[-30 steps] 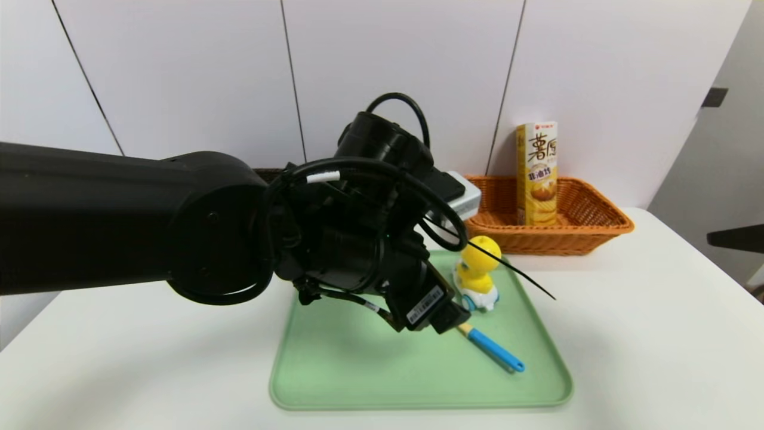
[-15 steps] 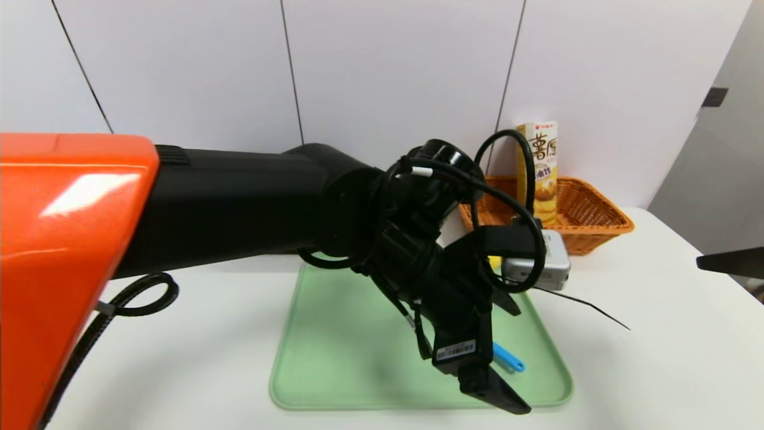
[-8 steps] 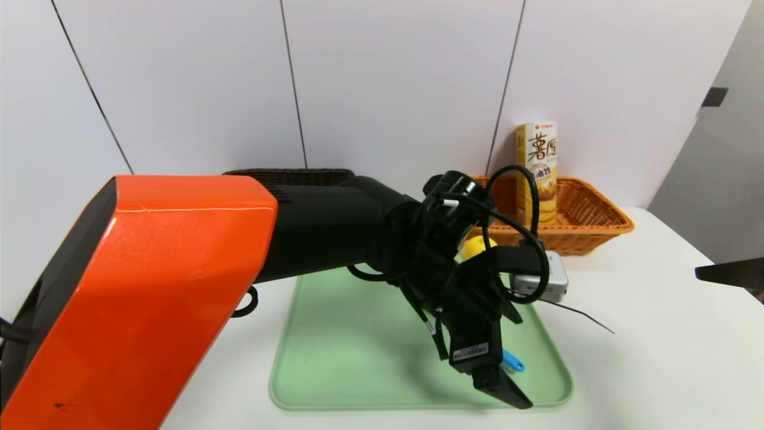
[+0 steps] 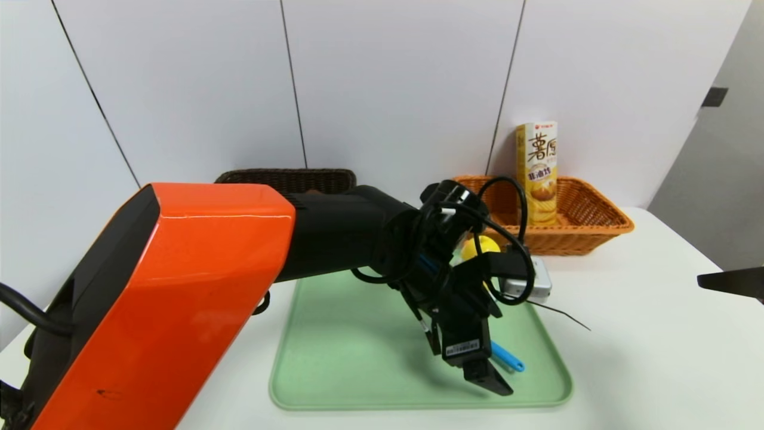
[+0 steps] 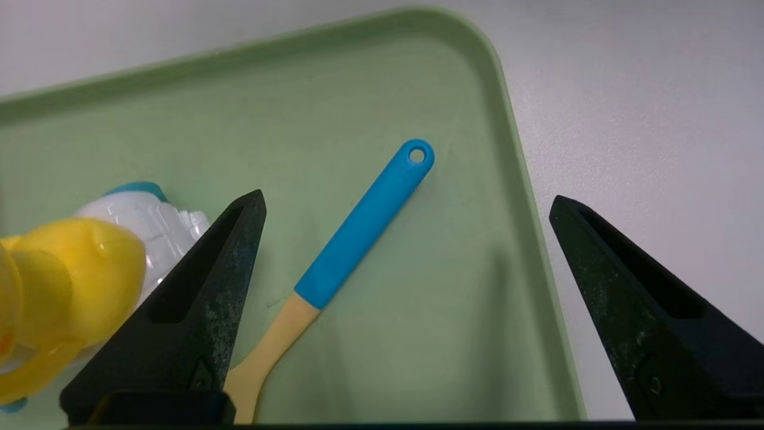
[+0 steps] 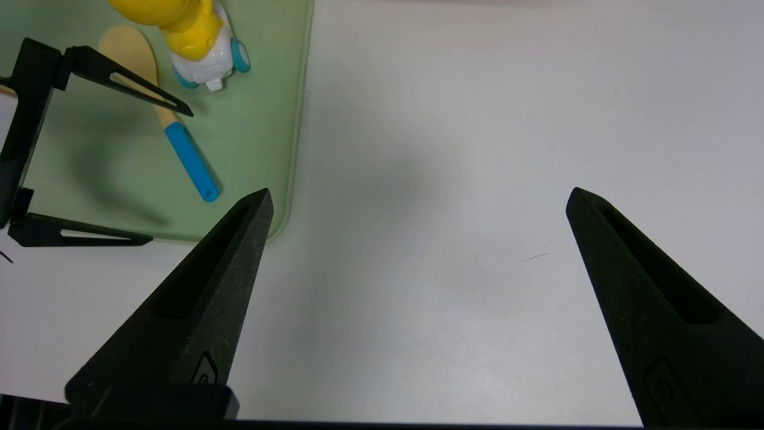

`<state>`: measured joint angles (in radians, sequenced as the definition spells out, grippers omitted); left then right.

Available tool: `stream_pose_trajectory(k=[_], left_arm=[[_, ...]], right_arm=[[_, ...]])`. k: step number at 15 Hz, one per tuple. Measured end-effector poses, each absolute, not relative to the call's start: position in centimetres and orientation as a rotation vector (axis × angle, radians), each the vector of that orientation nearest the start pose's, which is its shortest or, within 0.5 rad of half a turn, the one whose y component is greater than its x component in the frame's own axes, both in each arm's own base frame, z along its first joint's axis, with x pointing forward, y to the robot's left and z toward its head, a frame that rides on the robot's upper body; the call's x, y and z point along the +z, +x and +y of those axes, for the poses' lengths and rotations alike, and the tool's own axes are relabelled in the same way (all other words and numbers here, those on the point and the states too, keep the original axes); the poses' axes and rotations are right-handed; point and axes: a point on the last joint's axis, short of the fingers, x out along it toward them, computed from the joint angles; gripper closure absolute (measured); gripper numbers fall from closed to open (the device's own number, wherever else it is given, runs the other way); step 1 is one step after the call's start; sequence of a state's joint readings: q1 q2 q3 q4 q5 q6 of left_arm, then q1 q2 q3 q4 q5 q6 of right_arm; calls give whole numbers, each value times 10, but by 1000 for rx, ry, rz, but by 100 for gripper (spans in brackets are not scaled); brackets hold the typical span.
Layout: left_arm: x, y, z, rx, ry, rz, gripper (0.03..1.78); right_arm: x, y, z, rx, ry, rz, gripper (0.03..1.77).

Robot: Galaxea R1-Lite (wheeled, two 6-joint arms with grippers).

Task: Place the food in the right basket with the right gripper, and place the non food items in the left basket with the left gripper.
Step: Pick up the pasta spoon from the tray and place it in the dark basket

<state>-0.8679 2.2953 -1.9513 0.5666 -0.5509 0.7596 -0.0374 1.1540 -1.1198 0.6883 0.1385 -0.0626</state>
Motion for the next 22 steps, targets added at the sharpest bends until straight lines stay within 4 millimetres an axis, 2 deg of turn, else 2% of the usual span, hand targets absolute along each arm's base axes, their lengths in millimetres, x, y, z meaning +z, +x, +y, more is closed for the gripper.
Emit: stream_pose_trajectory(k=[22], left_arm=[[140, 302, -338, -1550, 689, 568, 12]], right_arm=[[275, 128, -1, 154, 15, 711, 11]])
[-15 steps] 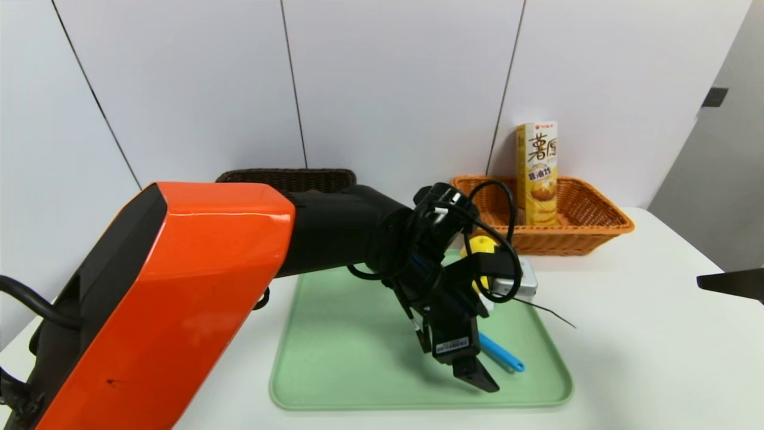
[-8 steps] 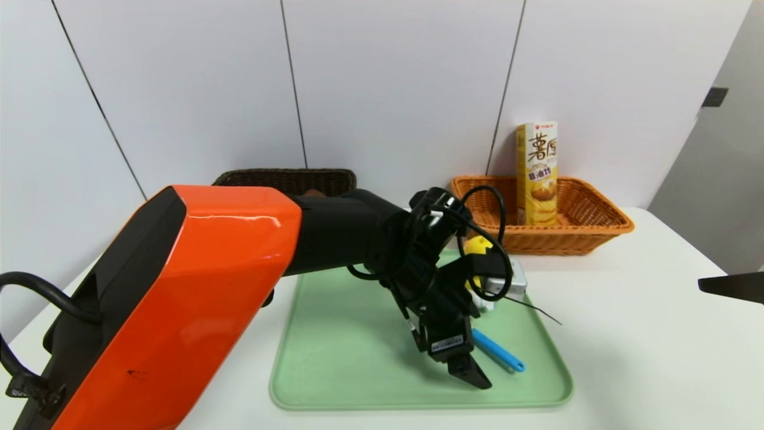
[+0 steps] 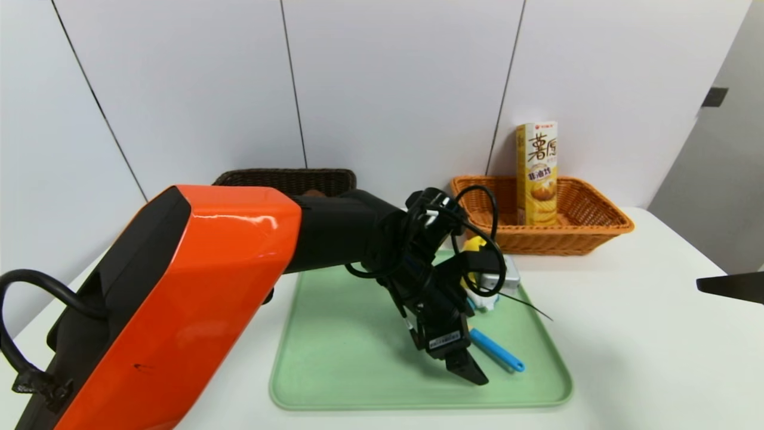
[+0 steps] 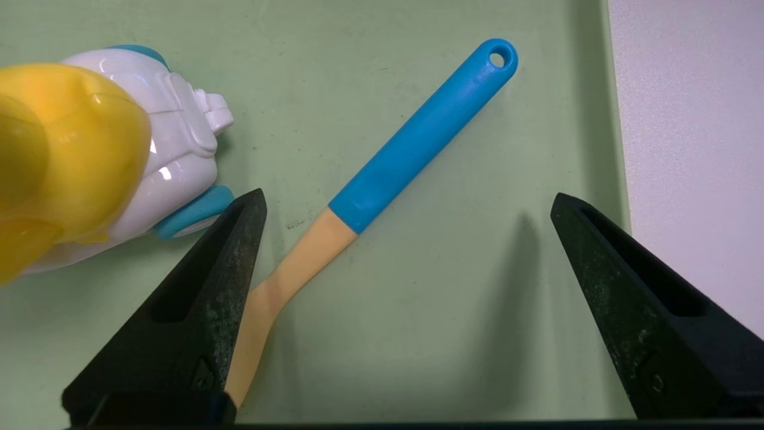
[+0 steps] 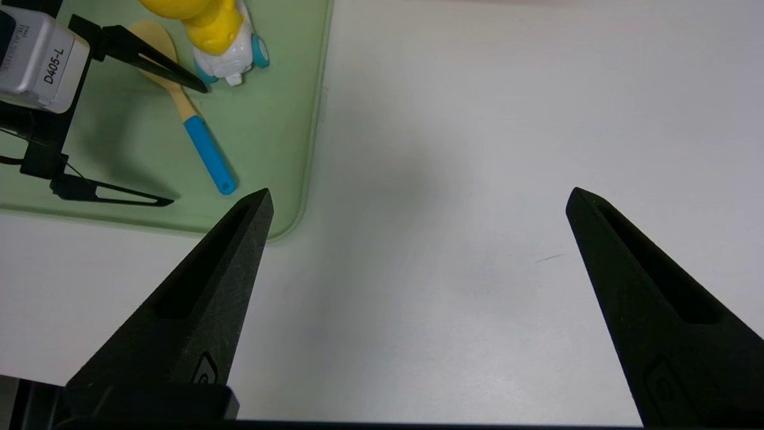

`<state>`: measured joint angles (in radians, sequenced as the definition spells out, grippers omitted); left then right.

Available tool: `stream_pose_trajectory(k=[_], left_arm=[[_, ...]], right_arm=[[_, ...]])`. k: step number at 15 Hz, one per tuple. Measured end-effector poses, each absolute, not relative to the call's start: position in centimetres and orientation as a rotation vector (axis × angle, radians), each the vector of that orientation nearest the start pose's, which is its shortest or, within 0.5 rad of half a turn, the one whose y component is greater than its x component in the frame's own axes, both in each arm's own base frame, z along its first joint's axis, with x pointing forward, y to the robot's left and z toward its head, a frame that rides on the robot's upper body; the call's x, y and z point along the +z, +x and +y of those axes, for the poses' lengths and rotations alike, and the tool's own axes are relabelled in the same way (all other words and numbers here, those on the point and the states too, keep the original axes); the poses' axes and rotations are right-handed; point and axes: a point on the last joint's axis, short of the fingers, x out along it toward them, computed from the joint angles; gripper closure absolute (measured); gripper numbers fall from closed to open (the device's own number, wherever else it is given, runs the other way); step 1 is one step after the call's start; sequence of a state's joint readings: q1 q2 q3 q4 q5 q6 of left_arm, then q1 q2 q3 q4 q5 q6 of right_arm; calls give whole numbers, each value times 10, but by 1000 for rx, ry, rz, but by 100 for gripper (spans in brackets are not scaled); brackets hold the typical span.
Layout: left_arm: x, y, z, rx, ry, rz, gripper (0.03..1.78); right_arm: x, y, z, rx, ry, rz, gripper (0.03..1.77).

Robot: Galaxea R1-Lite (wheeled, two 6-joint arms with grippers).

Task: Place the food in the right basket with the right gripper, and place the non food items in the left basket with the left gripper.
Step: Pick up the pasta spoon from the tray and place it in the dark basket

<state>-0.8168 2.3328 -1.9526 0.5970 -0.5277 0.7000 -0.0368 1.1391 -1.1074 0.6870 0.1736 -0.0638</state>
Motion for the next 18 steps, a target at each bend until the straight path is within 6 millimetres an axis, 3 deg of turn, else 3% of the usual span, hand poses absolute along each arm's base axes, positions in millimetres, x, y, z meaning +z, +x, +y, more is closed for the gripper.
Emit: stream_pose_trajectory(k=[14, 18], left_arm=[[131, 305, -341, -1551, 687, 571, 12], [131, 306, -341, -1550, 688, 566, 76]], right_arm=[[275, 129, -1, 155, 15, 711, 11], [275, 129, -1, 154, 15, 711, 11]])
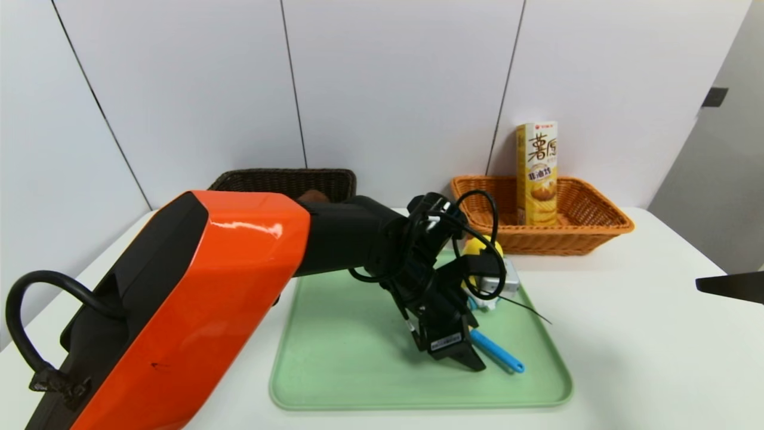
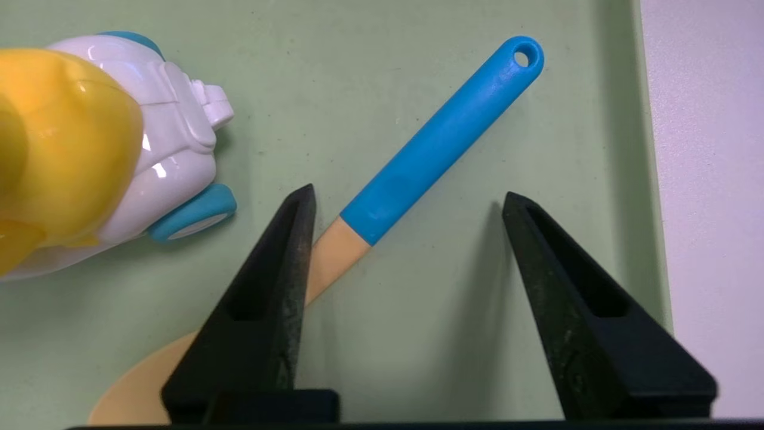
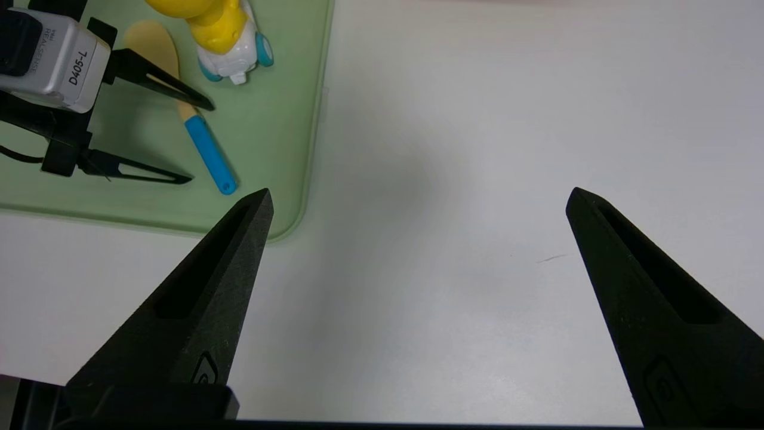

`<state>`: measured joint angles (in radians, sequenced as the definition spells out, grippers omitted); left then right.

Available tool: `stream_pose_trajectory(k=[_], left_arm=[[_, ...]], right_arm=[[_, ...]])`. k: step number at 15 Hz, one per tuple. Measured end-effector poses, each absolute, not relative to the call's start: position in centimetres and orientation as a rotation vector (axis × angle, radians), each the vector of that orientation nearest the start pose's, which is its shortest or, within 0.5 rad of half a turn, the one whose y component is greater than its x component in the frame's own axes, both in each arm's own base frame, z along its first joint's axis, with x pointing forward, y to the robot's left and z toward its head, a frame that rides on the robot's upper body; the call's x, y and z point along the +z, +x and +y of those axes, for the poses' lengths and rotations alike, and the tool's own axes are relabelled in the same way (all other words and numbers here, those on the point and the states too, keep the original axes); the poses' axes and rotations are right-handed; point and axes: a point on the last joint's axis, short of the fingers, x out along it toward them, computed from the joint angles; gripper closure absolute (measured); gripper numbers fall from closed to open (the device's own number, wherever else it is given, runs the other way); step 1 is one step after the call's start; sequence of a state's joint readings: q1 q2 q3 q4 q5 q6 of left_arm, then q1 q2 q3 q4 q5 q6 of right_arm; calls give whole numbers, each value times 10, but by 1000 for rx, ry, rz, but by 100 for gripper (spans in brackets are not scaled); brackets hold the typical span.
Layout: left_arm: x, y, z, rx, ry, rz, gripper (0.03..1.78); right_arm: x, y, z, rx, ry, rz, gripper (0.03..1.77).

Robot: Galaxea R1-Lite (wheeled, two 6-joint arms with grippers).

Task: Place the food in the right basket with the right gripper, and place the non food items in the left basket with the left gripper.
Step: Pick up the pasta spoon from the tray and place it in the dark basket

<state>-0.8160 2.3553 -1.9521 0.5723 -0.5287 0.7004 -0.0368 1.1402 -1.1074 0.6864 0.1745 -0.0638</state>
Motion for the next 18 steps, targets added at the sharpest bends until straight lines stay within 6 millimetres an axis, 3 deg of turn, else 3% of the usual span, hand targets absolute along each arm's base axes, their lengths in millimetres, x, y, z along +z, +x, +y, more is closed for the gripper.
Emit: stream_pose_trajectory(k=[3, 5, 12, 18], left_arm=[[131, 305, -341, -1551, 689, 568, 106], [131, 305, -341, -1552, 689, 569, 175], [155, 298, -333, -1546, 686, 533, 175], [217, 282, -304, -1507, 670, 435, 175]], right_arm=[[275, 128, -1, 155, 15, 709, 11], [275, 128, -1, 160, 17, 707, 11], [275, 125, 0, 167, 21, 704, 11], [275, 120, 0, 166, 20, 694, 10]])
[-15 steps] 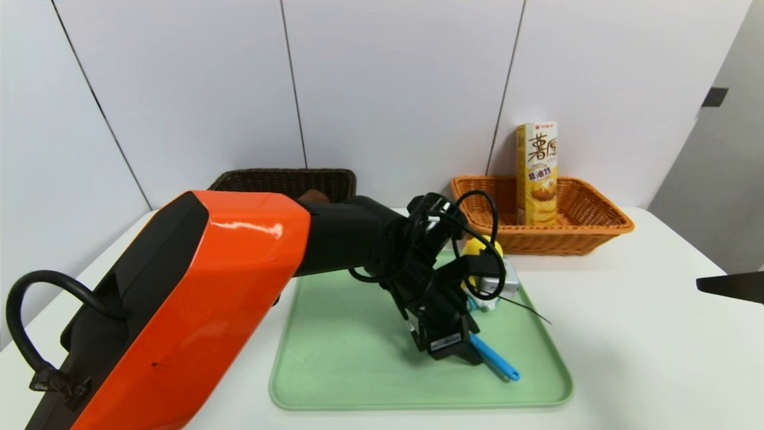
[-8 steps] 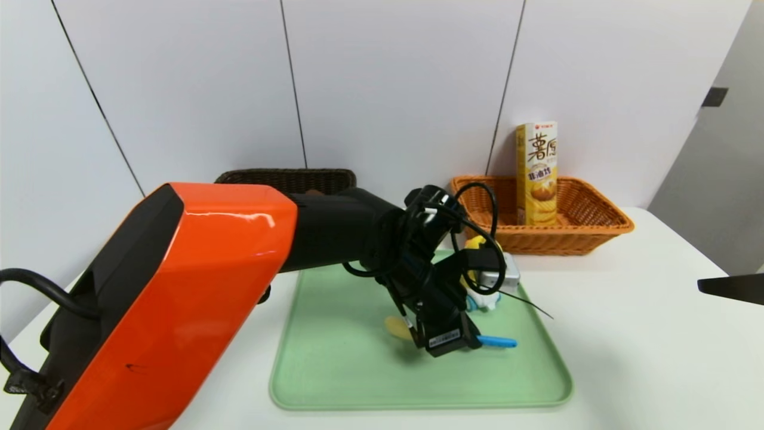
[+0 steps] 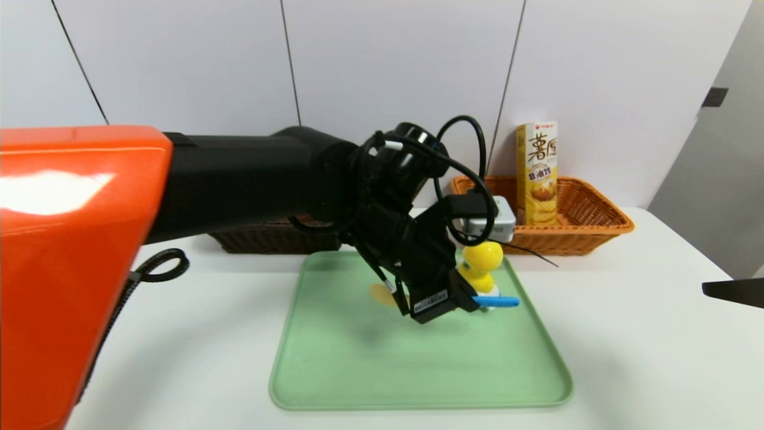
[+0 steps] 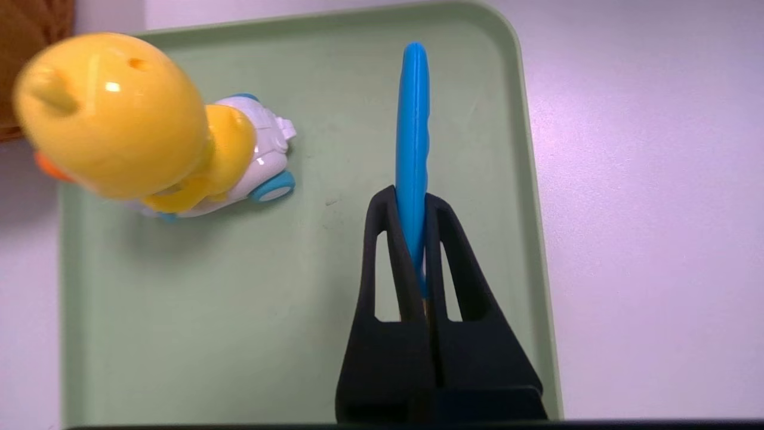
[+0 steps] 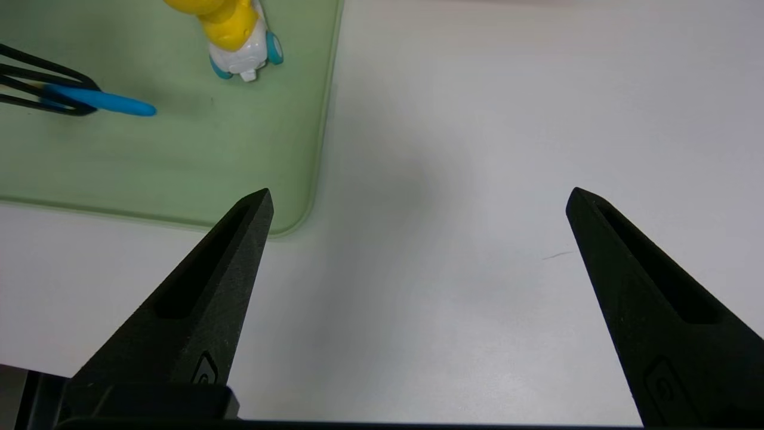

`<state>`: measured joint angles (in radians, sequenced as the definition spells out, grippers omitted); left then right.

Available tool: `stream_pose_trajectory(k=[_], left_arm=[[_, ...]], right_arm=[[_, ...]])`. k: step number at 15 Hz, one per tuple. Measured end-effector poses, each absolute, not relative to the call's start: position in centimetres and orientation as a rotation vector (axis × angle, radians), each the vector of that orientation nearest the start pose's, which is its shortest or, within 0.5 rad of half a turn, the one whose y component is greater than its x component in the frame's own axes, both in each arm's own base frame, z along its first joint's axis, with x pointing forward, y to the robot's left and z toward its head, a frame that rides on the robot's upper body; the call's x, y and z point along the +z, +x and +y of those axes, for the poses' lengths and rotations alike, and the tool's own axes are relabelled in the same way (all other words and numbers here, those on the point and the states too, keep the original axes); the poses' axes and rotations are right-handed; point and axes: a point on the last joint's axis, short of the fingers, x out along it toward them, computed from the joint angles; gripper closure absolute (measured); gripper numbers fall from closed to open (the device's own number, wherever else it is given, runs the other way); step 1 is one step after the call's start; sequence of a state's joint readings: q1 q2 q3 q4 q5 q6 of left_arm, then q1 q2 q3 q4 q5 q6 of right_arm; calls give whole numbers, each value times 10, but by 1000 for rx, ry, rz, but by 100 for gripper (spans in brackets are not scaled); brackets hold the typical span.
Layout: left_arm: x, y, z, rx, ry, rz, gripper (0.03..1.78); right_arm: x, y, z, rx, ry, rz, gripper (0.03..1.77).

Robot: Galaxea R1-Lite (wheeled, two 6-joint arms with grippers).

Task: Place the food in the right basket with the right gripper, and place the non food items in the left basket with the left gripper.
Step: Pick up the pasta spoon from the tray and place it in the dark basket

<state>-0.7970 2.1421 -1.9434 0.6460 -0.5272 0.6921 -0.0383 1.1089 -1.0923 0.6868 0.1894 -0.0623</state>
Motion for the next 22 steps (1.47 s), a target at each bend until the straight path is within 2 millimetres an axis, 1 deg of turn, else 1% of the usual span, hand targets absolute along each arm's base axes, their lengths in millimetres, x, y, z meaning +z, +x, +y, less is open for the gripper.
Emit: stream_pose_trajectory(k=[3, 5, 7, 8, 10, 12, 15, 17, 18, 20, 22], left_arm=[[261, 271, -277, -1411, 665, 357, 175], [291, 268, -252, -1267, 686, 298, 175], [310, 275, -225, -1123, 692, 256, 175], [319, 282, -210, -1057, 684, 228, 175], [327, 298, -186, -955, 672, 195, 175], [324, 317, -164, -842, 675, 216, 175], [307, 350, -141, -730, 671, 265, 175], [292, 370, -130, -680, 680, 305, 175], [283, 381, -124, -641, 713, 322, 175], [268, 398, -116, -590, 738, 344, 175], [255, 408, -113, -587, 735, 379, 175]], right_arm=[[276, 117, 0, 166, 20, 685, 11], [276, 116, 0, 173, 21, 682, 11], [277, 115, 1, 195, 28, 675, 10], [277, 114, 1, 196, 29, 673, 10], [277, 113, 1, 196, 29, 670, 10], [277, 112, 1, 196, 29, 669, 10], [277, 111, 1, 195, 29, 668, 10], [277, 109, 1, 195, 28, 663, 10], [278, 108, 1, 194, 28, 659, 10], [279, 106, 0, 192, 27, 651, 10], [279, 103, 1, 192, 26, 645, 10]])
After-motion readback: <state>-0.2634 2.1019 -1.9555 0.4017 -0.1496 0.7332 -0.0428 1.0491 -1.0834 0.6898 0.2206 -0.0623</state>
